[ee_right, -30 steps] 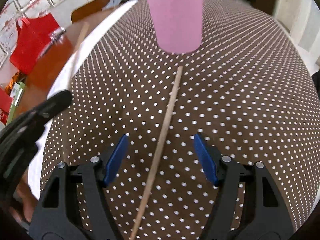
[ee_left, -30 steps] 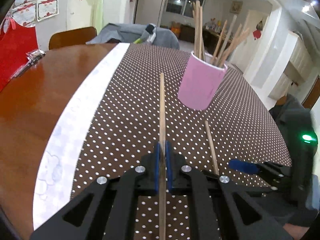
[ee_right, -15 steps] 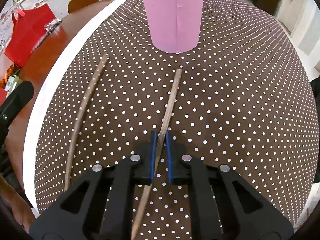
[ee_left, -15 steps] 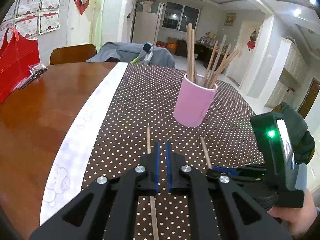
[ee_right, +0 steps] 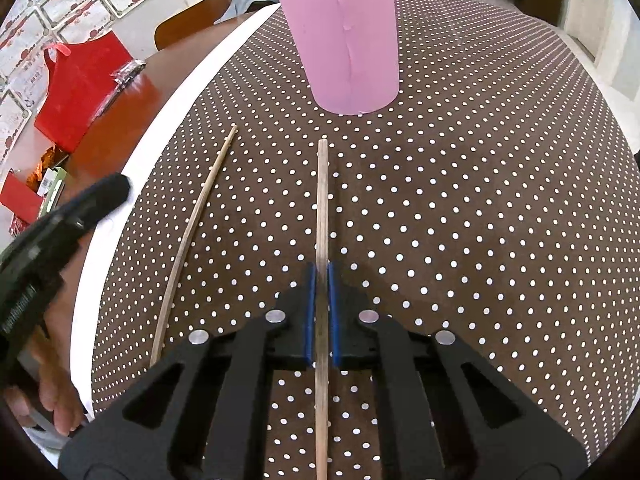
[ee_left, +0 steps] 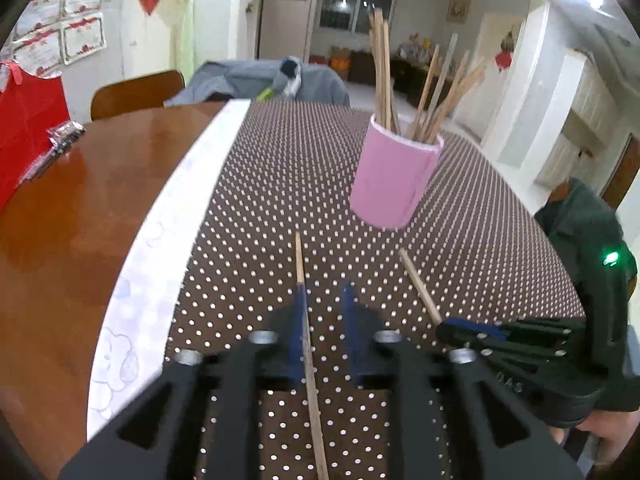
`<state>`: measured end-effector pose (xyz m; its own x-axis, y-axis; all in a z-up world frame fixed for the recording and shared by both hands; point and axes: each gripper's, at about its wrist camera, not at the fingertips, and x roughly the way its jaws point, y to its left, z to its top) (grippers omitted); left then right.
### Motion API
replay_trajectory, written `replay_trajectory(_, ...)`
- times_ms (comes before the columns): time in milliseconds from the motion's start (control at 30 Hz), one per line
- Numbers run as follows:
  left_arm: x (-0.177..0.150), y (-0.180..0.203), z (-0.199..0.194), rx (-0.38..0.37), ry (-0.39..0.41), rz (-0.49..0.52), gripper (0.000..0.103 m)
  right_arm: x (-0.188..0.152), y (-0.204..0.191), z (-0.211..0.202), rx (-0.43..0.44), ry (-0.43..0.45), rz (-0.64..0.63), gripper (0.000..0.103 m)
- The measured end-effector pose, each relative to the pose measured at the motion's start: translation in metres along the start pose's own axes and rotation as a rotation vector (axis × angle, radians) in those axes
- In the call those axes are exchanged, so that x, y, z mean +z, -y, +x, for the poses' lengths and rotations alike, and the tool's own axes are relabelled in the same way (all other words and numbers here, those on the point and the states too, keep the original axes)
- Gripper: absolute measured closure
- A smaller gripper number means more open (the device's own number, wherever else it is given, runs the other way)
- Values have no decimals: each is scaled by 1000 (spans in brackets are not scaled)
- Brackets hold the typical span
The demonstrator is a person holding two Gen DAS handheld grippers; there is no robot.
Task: Organize utensils
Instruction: 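Lift the held sticks upright over the pink cup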
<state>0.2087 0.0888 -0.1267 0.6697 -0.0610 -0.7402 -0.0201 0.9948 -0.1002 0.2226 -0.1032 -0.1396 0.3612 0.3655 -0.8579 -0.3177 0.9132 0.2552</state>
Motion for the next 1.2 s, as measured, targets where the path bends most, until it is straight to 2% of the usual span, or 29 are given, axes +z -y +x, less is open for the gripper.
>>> replay_trajectory(100, -1, -1, 15, 11, -63, 17, 78, 8, -9, 7, 3, -3, -2, 96)
replay_trajectory(200, -2, -1, 38, 19, -168, 29, 78, 10, -12, 9, 8, -7, -5, 96)
replay_trajectory(400, -3, -5, 66, 52, -279, 33, 78, 10, -10, 14, 18, -17, -2, 96)
replay_trajectory(467, -3, -7, 72, 56, -292, 38, 80, 12, -9, 15, 24, -19, 4, 96)
replay_trajectory(600, -2, -9, 73, 79, -304, 40, 95, 13, -6, 17, 30, -21, 10, 96)
replay_trajectory(700, 0, -9, 74, 77, -299, 62, 97, 12, -6, 17, 36, -18, 14, 96)
replay_trajectory(800, 3, -14, 74, 51, -282, 34, 97, 10, -3, 15, 39, -5, 15, 96)
replay_trajectory(933, 5, -12, 57, 29, -184, 35, 97, 5, 2, 3, 67, 39, 24, 96)
replay_trajectory(1200, 24, 18, -6, -50, 86, 77, 97, -2, 12, -47, 104, 201, 15, 96)
